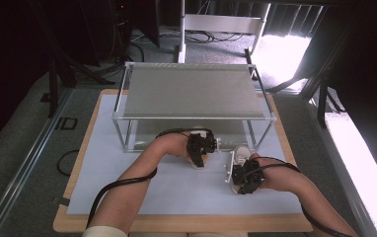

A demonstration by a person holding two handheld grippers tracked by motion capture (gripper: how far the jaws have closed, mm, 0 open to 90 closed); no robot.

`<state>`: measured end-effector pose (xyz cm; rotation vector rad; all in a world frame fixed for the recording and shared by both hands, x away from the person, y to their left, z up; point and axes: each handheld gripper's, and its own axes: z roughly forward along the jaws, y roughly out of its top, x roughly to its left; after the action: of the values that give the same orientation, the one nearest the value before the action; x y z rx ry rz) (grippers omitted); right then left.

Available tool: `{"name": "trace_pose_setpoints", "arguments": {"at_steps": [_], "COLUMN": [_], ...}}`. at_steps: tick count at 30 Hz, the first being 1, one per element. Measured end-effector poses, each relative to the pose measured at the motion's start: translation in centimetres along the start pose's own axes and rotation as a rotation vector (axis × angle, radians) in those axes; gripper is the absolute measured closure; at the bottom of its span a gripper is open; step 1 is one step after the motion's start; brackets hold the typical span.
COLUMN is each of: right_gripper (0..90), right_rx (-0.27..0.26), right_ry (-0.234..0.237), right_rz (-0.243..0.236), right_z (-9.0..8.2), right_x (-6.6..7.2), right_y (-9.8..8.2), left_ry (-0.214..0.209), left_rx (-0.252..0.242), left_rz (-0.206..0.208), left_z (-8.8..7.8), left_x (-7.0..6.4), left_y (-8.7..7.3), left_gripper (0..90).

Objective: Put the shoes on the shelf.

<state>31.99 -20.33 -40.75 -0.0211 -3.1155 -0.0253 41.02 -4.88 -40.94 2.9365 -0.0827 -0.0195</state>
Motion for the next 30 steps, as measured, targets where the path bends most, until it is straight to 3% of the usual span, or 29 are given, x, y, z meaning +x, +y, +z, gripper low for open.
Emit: {"name": "trace_pose_setpoints", "arguments": {"at_steps": [3, 5, 7, 8, 14, 21, 22, 24, 25, 27, 30], "right_gripper": [77.8, 77.8, 77.9, 77.9, 77.7, 77.5, 77.5, 77.5, 77.1, 77.1, 77.0], "right_rx": [-0.001, 0.001, -0.003, -0.004, 0.000, -0.006, 0.007, -0.010, -0.010, 0.010, 0.018], "right_ry": [0.009, 0.010, 0.009, 0.009, 0.003, -0.044, -0.061, -0.085, -0.090, -0.087, -0.086], "right_rz": [0.000, -0.003, 0.000, 0.000, -0.012, -0.032, -0.018, -0.062, -0.068, -0.049, -0.062], "right_z": [0.1, 0.2, 0.2, 0.3, 0.3, -0.2, -0.3, -0.3, -0.4, -0.5, -0.7], "right_x": [0.0, -0.1, -0.3, -0.3, -1.1, -2.9, -3.2, -4.1, -4.3, -4.6, -5.2], "right_y": [0.0, 0.1, 0.1, 0.1, 0.3, 0.8, 0.9, 1.2, 1.3, 1.6, 1.8], "left_ry": [-0.005, -0.004, -0.012, -0.004, -0.010, 0.000, -0.001, 0.002, 0.007, 0.003, 0.009], "left_rx": [-0.018, -0.015, -0.015, -0.016, -0.014, -0.041, -0.039, -0.054, -0.016, 0.013, 0.014], "left_rz": [-0.023, -0.008, -0.030, -0.005, -0.008, -0.013, -0.006, -0.033, 0.017, 0.055, 0.041], "left_z": [0.0, 0.2, 0.3, 0.2, 0.1, 0.0, 0.0, 0.2, -0.1, -0.4, -0.4], "left_x": [0.5, 0.7, 0.5, 0.6, 0.6, 0.3, 0.2, -0.2, 0.1, 0.4, 0.3], "left_y": [0.3, 0.4, 0.4, 0.4, 0.2, -0.7, -0.7, -0.8, -0.8, -1.0, -1.4], "left_gripper": [75.1, 74.9, 75.2, 75.1, 75.0, 75.1, 75.1, 75.0, 75.0, 75.0, 75.0]}}
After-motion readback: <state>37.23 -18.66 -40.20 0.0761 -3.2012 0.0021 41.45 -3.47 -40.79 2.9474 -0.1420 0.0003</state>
